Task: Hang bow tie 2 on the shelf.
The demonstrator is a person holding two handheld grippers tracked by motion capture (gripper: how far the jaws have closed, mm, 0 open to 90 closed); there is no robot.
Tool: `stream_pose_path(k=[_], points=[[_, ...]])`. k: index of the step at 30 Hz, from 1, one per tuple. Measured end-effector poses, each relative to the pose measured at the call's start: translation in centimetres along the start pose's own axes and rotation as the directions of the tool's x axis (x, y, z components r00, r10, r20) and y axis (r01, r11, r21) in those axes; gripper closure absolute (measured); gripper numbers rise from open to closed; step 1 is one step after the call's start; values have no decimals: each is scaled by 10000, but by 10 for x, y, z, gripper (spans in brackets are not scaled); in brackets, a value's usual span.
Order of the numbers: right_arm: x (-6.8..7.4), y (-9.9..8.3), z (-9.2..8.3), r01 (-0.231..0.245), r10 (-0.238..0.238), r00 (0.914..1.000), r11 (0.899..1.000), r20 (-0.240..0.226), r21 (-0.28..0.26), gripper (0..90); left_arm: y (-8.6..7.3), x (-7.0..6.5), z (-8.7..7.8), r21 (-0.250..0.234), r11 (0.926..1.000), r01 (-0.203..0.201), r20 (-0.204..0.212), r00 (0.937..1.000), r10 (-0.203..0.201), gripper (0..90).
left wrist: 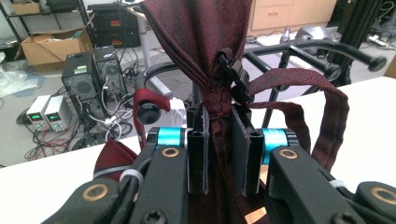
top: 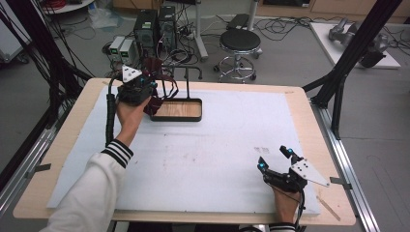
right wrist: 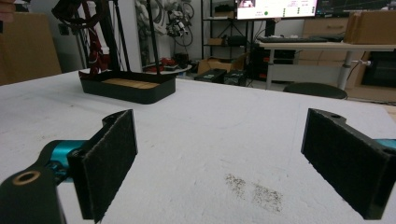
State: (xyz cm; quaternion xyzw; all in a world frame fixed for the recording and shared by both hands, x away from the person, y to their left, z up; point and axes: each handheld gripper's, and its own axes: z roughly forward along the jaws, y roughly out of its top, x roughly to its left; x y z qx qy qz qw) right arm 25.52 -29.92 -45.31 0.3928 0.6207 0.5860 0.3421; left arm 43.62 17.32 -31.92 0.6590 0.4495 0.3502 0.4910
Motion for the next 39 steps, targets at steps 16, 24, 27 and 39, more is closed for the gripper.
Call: stream_pose_path(k=[16, 24, 27, 39], points=[[0, 0, 0, 2, -2, 10000, 10000, -3, 0, 97, 6, 2, 3, -187, 9995, 256, -330, 9991, -262, 776], [0, 0, 0, 8, -8, 10000, 10000, -7, -1, 97, 2, 1, 10, -26, 9992, 389, -423, 9983, -390, 776], [0, 0, 0, 4, -4, 10000, 10000, -4, -4, 97, 1, 1, 12, -10, 9991, 435, -449, 9980, -435, 776], [0, 0, 0, 12, -12, 10000, 10000, 2, 2, 97, 1, -1, 14, -240, 9987, 448, -373, 9983, -457, 776]])
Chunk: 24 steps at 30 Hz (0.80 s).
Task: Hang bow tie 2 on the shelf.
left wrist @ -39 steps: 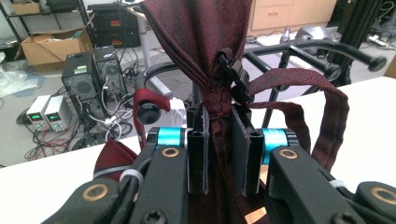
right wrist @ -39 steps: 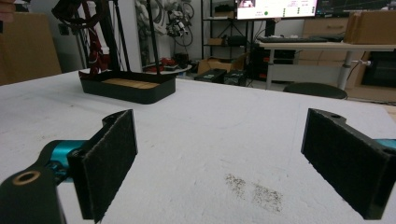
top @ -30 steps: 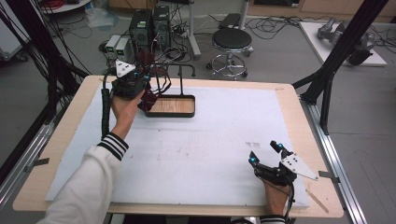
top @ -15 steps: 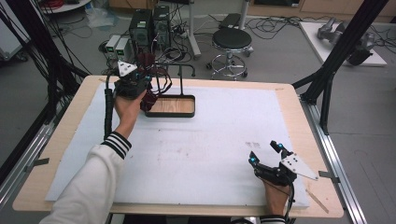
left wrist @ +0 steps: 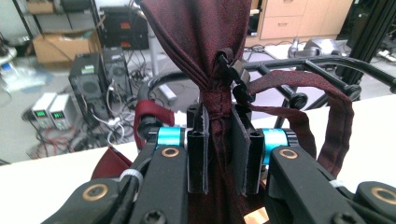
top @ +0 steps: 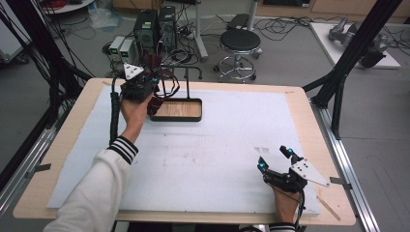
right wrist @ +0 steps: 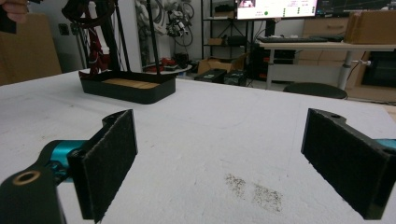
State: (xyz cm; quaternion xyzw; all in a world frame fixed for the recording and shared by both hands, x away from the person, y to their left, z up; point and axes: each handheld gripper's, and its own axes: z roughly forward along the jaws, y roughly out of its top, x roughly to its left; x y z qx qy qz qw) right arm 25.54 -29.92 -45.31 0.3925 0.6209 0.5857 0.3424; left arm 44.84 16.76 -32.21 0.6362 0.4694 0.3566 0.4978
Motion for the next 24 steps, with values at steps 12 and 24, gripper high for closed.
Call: stream_pose_path(k=[12, 24], points=[[0, 0, 0, 45, -45, 10000, 10000, 23, 15, 97, -3, 5, 4, 140, 9997, 195, -119, 9997, -194, 776], [0, 0, 0, 41, -41, 10000, 10000, 17, 3, 97, -7, 5, 11, 255, 9995, 198, -202, 9996, -193, 775]])
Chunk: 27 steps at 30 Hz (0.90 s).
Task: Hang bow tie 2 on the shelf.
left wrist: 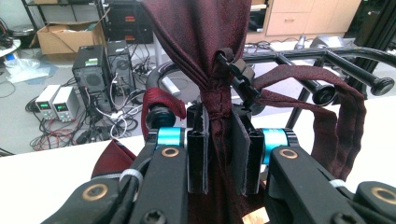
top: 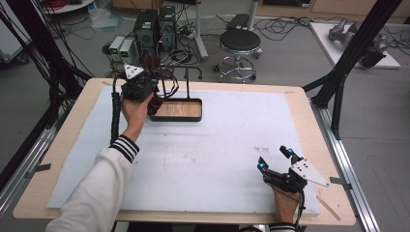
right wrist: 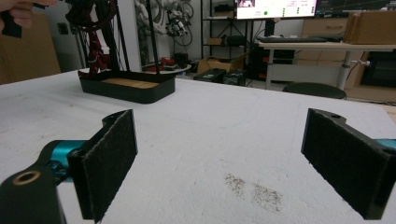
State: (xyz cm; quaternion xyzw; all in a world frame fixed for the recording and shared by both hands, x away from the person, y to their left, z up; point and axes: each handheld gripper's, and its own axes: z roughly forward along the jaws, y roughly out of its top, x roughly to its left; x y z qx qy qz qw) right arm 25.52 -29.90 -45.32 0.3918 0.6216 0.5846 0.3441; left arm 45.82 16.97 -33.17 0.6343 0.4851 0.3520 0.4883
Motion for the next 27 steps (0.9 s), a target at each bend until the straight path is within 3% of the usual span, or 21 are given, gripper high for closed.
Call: stream_pose_path(k=[22, 27], points=[[0, 0, 0, -9, 9, 10000, 10000, 14, 14, 97, -6, -2, 8, 582, 9980, -242, -245, 9994, 257, 776], [0, 0, 0, 1, -1, 10000, 10000, -2, 4, 97, -8, -4, 9, 890, 9947, -507, -349, 9979, 540, 775]])
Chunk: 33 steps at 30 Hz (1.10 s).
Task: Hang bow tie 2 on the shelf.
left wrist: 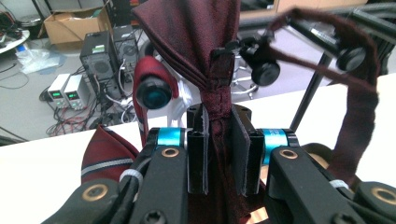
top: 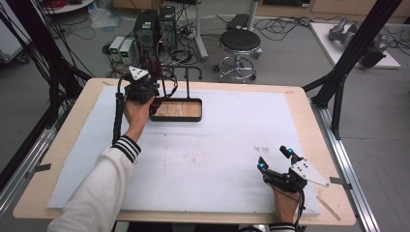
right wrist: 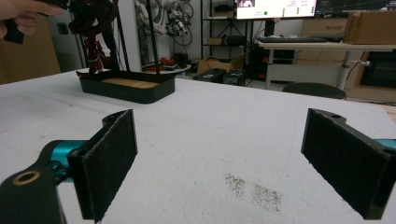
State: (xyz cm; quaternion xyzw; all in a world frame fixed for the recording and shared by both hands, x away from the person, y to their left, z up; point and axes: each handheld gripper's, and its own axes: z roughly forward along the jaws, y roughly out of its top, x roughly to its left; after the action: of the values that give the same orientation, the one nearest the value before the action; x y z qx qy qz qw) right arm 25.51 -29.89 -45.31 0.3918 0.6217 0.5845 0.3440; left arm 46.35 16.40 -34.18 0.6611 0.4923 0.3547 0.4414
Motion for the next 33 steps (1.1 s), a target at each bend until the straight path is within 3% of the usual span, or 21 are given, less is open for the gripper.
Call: stream_pose_path(k=[6, 15, 27, 33], points=[[0, 0, 0, 31, -31, 10000, 10000, 5, 1, 97, -1, -1, 0, 155, 9998, -107, -42, 9999, 108, 775], [0, 0, 0, 57, -57, 10000, 10000, 20, -14, 97, -2, -3, -2, -5, 9999, -108, -97, 9999, 108, 774], [0, 0, 0, 68, -68, 10000, 10000, 28, -36, 97, -5, -6, 5, 497, 9981, -364, 18, 9993, 364, 769], [0, 0, 0, 73, -73, 10000, 10000, 28, -40, 97, -4, -5, 3, 471, 9987, -180, 156, 9997, 172, 763]])
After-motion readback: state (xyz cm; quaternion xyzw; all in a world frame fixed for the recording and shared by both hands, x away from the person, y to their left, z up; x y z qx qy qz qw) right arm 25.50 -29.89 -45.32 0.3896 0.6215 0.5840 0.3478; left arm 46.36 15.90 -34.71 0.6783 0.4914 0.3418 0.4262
